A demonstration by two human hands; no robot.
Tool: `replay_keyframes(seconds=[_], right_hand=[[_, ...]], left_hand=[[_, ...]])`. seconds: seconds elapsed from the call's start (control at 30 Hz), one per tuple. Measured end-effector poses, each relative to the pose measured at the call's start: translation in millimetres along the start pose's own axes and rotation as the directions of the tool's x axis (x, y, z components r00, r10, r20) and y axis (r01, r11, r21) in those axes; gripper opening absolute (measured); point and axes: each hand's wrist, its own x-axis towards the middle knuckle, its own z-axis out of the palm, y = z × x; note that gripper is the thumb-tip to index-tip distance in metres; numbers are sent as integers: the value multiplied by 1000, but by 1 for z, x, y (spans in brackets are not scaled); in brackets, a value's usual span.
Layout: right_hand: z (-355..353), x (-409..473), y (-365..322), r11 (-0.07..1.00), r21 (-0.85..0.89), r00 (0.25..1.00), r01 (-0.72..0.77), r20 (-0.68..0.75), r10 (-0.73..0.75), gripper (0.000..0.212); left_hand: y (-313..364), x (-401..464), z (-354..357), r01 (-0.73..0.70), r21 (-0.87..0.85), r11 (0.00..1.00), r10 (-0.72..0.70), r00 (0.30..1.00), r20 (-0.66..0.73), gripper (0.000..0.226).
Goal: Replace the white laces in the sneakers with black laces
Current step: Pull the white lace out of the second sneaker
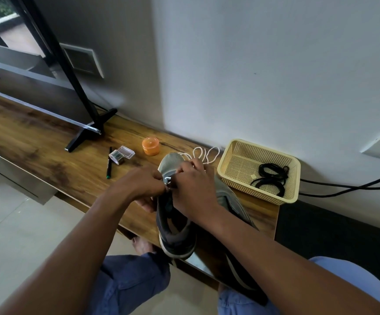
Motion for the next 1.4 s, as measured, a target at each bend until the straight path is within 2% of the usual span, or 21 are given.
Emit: replay_keyframes(seconds=[0.2,0.37,0.43,0.53,0.63,0.7,0.8,0.9,0.97,1.07,1.17,1.27,1.4], right_hand=[[-14,10,10,932,198,946,-303,-58,319,9],[-16,14,21,891,146,893,-431,-73,444,23],[-14,13,19,911,140,914,-387,-72,399,26],[-14,12,12,977,156,985,-144,-70,157,34],[-12,6,-1,997,62,997,54,59,-58,27],[-4,1,-3,994,28,987,108,120,-110,29],[0,-1,3,994,21,991,105,79,-106,18],[-5,1,3,999,34,999,29,28,-30,15],[-10,2,1,992,102,997,-76,14,75,16],[-14,1,0,926,280,967,-252,45,249,11],[-14,-2,-3,882,351,947,-316,54,318,10],[-18,3,-1,780,471,897,-412,60,437,12],[-25,14,12,702,483,838,-523,142,527,14]], left_hand=[[-1,2,0,29,19,999,-28,998,-48,13],[-4,6,0,29,22,999,-29,999,-31,10],[-4,6,0,20,22,1000,-20,999,-25,9],[-3,4,0,7,25,1000,-7,1000,-4,10],[-4,4,-1,-2,30,1000,2,1000,12,14],[-5,4,-3,-15,31,999,14,1000,18,13],[-6,5,-3,-12,26,1000,12,1000,12,11],[-4,4,-2,9,36,999,-9,1000,3,13],[-3,3,-2,21,32,999,-21,1000,-6,15],[1,1,-1,15,37,999,-14,1000,-24,17],[5,-2,2,17,85,996,-13,999,-49,22],[6,-4,2,13,143,990,-2,997,-81,19],[3,-3,4,14,173,985,4,995,-101,17]])
